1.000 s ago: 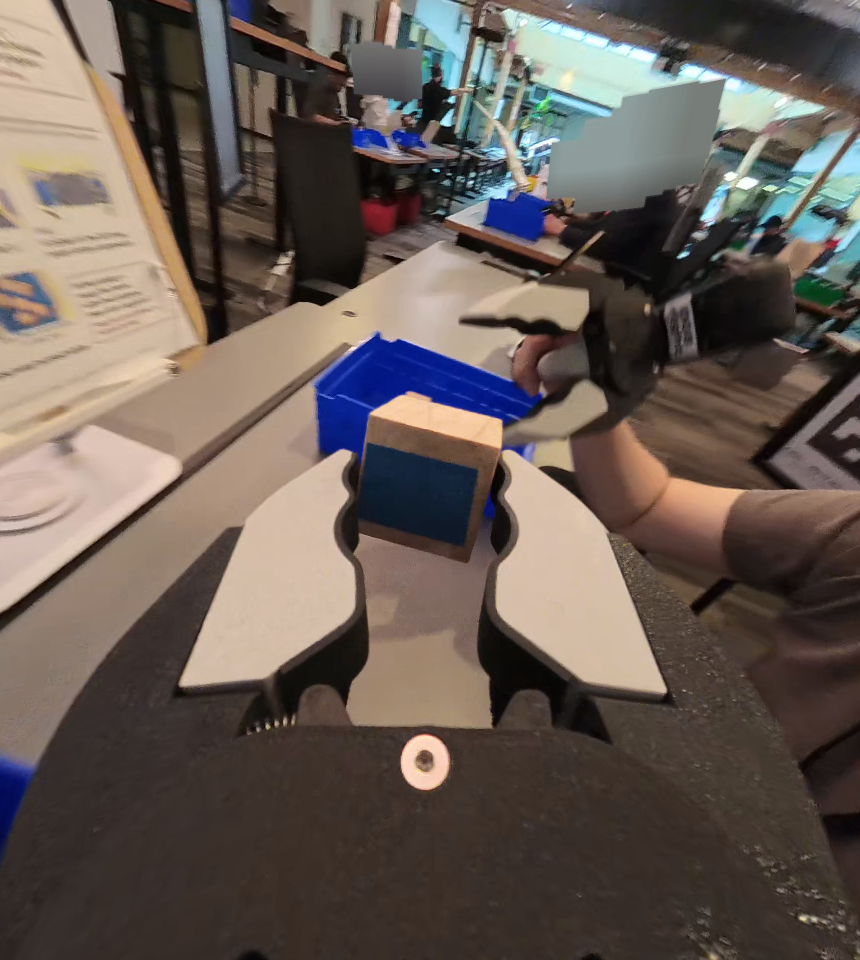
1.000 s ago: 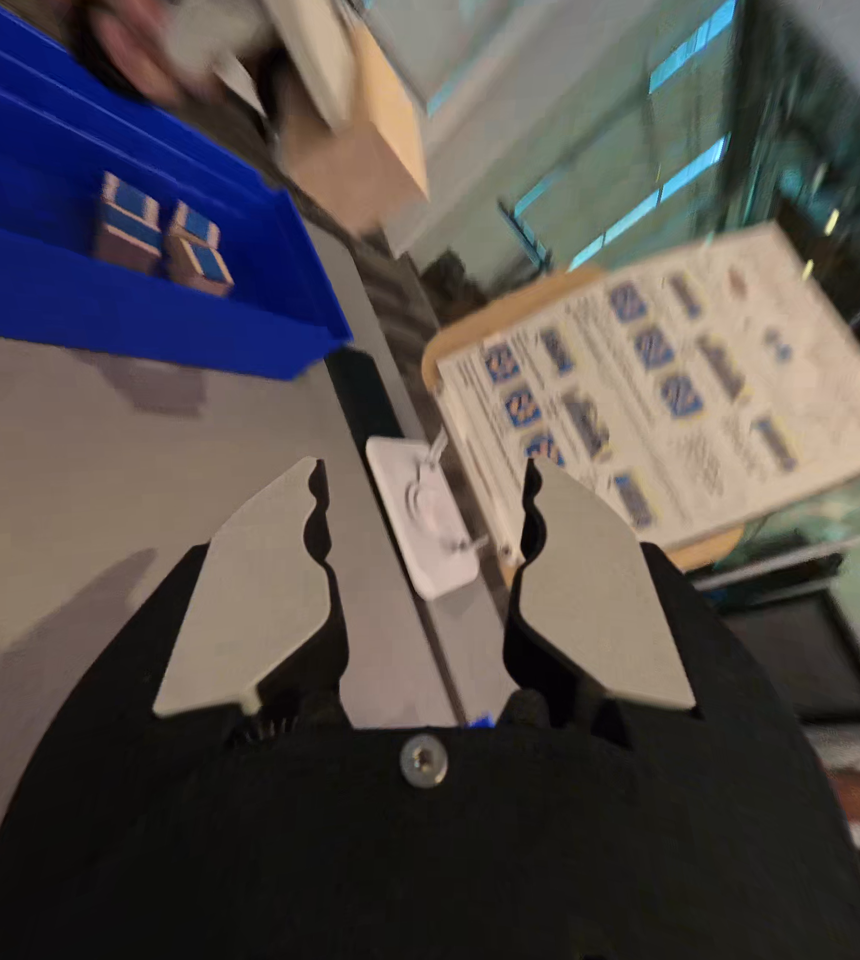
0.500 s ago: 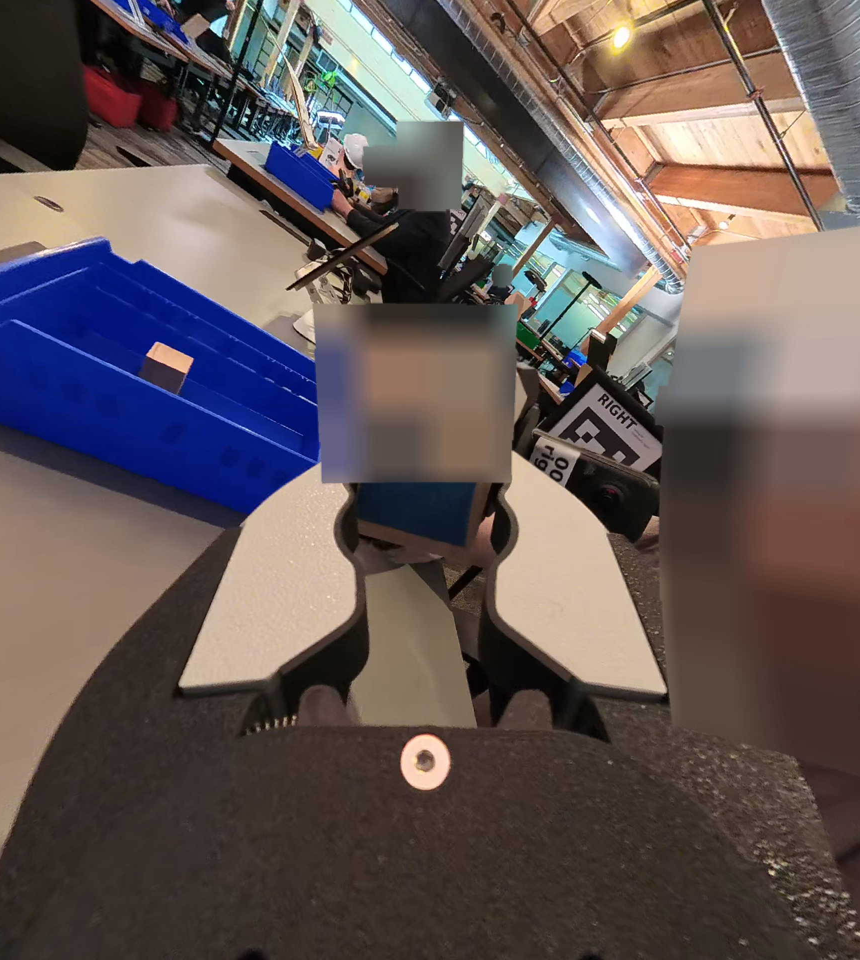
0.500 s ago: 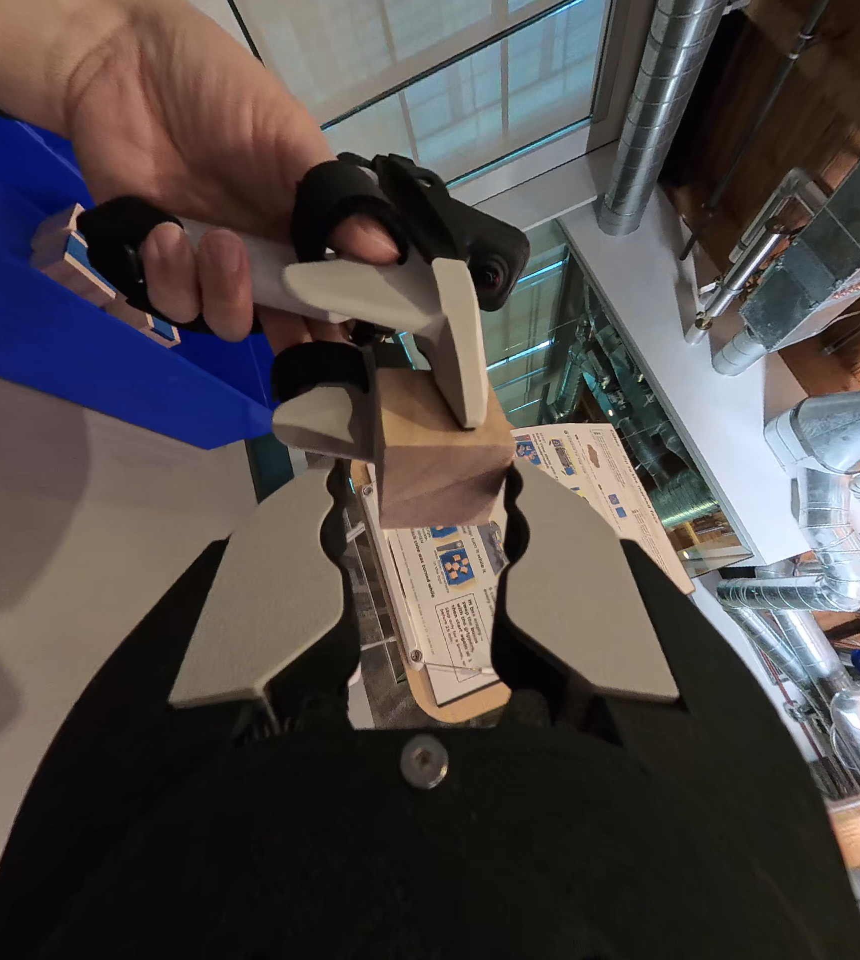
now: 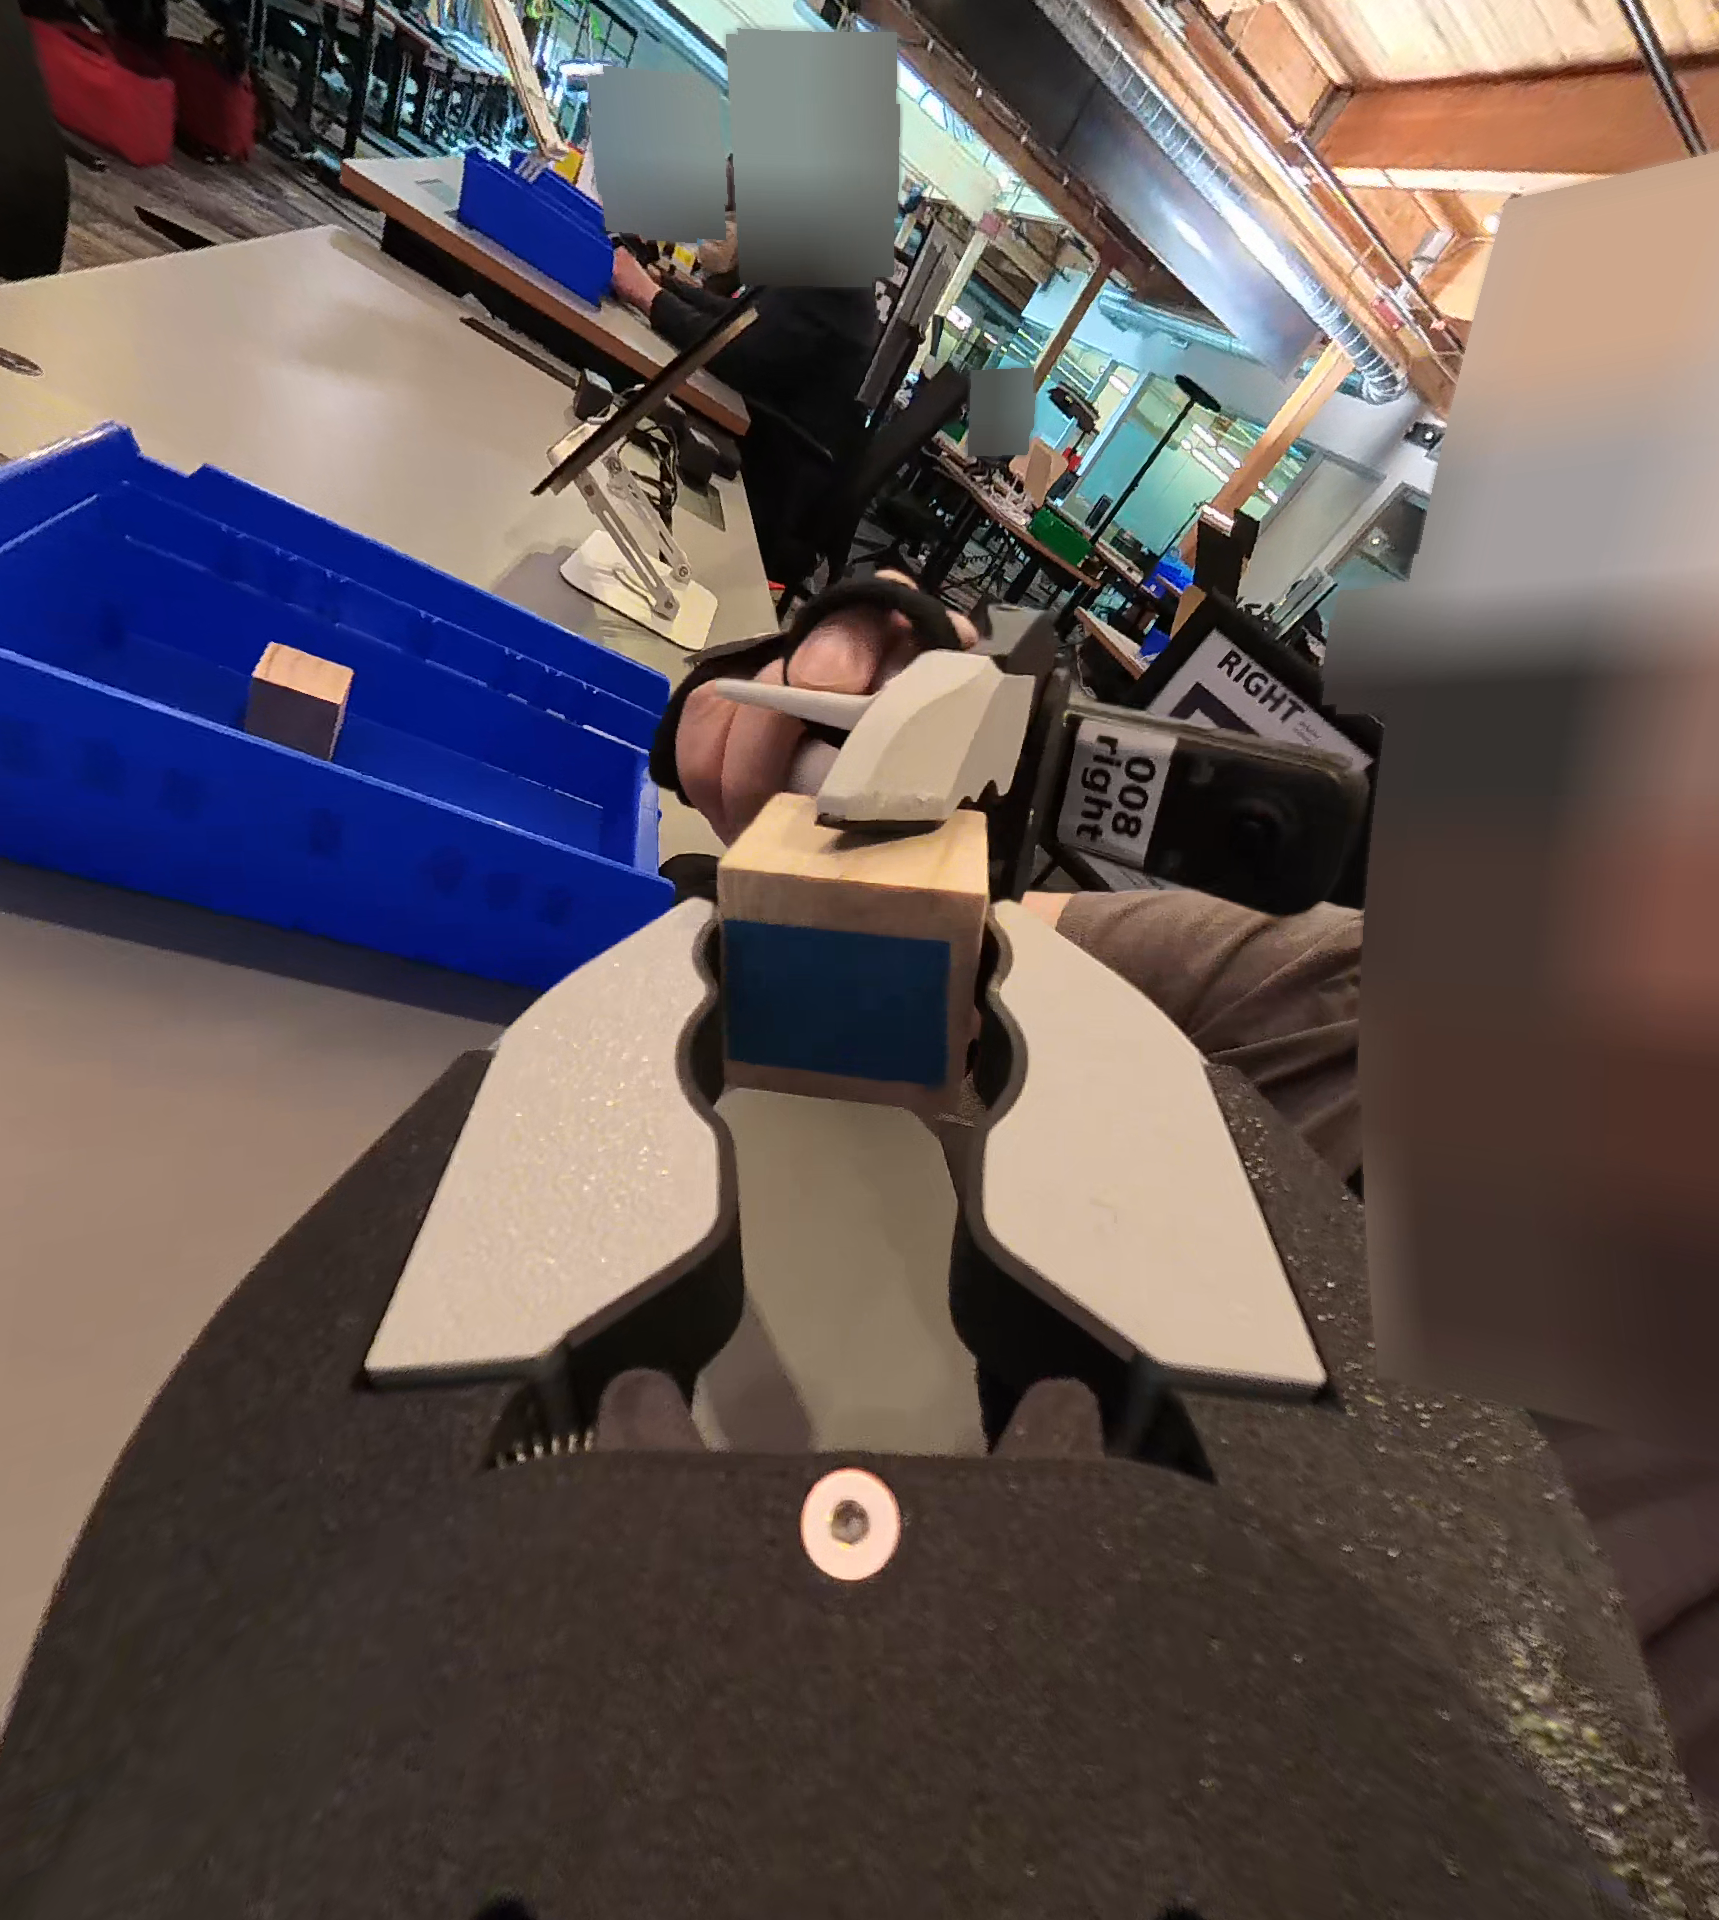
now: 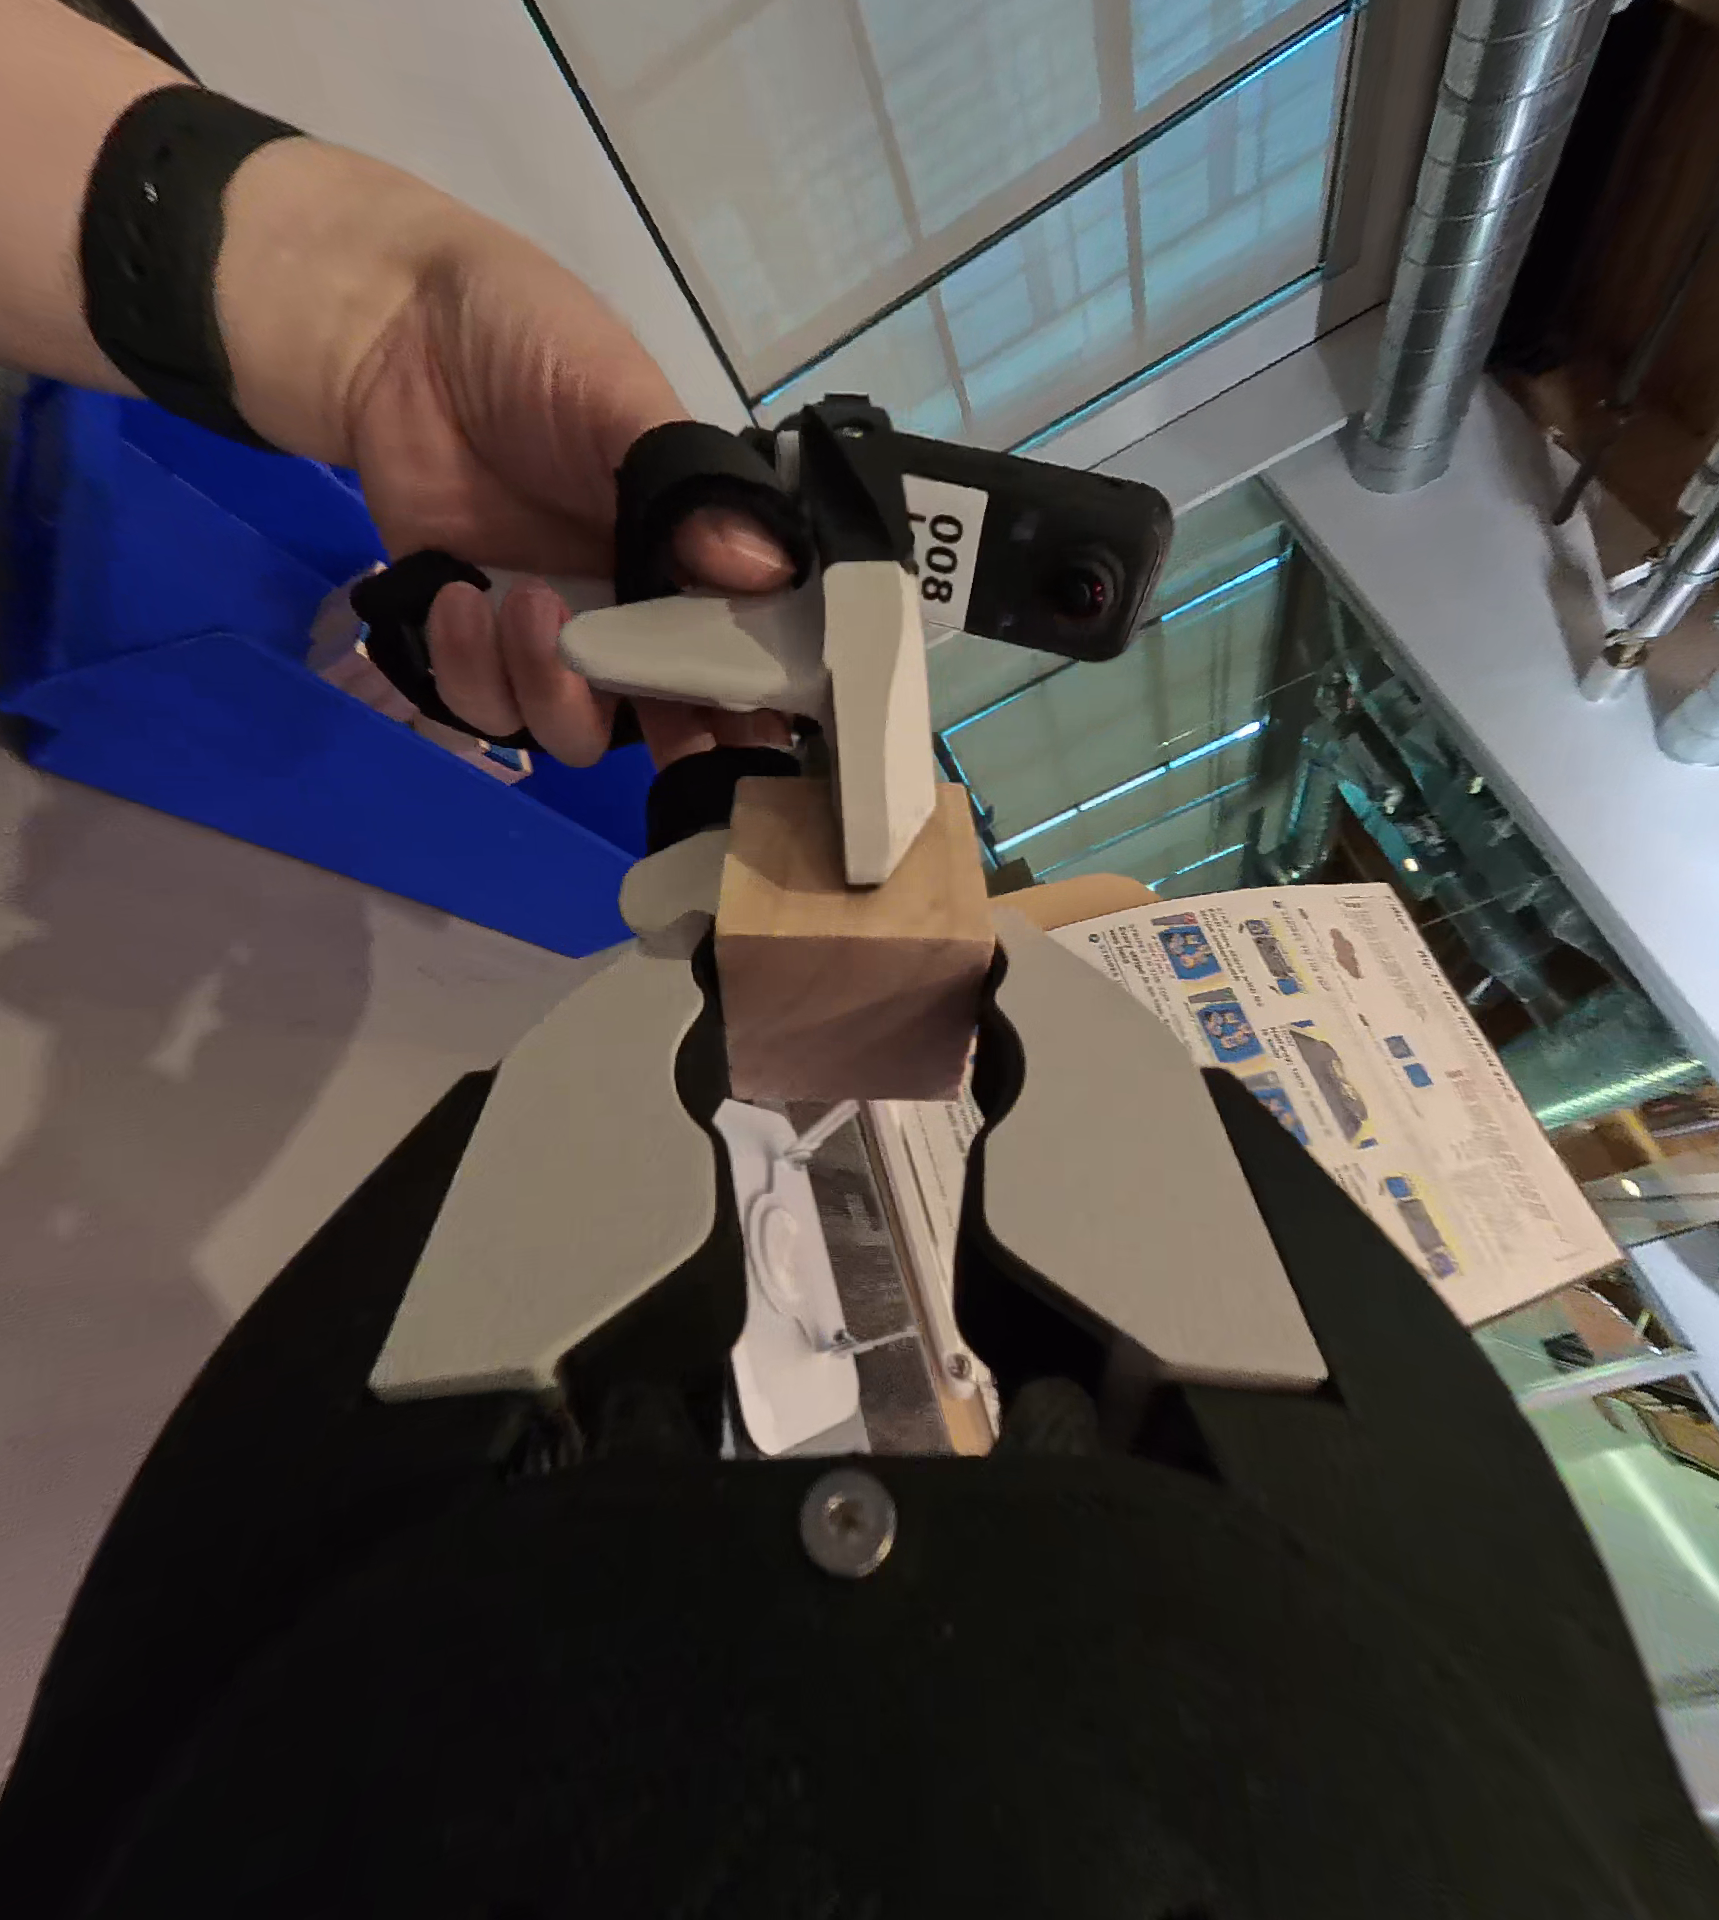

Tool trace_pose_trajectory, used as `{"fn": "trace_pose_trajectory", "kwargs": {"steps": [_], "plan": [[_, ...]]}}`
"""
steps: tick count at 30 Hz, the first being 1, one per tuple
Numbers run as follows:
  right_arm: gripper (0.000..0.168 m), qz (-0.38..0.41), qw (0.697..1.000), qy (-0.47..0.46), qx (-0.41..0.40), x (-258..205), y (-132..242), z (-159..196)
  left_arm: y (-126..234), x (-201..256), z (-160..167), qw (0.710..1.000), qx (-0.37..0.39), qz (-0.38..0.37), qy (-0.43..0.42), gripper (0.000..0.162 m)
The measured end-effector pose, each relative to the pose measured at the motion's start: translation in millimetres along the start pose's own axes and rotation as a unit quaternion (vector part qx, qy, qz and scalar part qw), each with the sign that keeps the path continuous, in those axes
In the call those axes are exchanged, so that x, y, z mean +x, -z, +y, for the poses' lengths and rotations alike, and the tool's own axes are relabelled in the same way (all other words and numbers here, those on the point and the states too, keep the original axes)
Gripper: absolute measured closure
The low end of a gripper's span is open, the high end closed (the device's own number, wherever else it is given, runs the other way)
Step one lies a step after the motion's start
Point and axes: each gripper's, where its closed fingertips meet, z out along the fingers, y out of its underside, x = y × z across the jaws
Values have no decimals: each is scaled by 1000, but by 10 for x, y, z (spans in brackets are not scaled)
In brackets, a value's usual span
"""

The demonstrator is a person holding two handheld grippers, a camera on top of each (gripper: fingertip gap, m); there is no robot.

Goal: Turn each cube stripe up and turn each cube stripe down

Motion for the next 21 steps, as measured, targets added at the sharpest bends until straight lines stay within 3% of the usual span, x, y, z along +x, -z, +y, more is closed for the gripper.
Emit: {"fn": "trace_pose_trajectory", "kwargs": {"steps": [1,5,8,10,12,15,18,21], "plan": [[123,-6,1000,-3,-3,9,10,9,8,8,-3,1000,0,0,-2,115],[123,-21,996,-16,-89,305,180,347,148,5,-82,1000,14,-8,11,104],[123,-49,953,-190,-231,653,575,1121,335,-22,-199,998,37,-50,-13,107],[123,-58,867,-372,-326,671,931,1777,437,-12,-250,995,41,-80,-37,108],[123,-56,753,-515,-406,485,1248,2402,519,-21,-275,991,38,-116,-62,110],[122,-69,620,-585,-518,-10,1567,3130,594,-57,-289,983,33,-160,-86,110],[122,-98,527,-595,-599,-456,1727,3468,601,-61,-284,982,29,-167,-84,112],[122,-106,492,-591,-630,-641,1763,3552,580,-68,-256,981,19,-170,-85,112]]}}
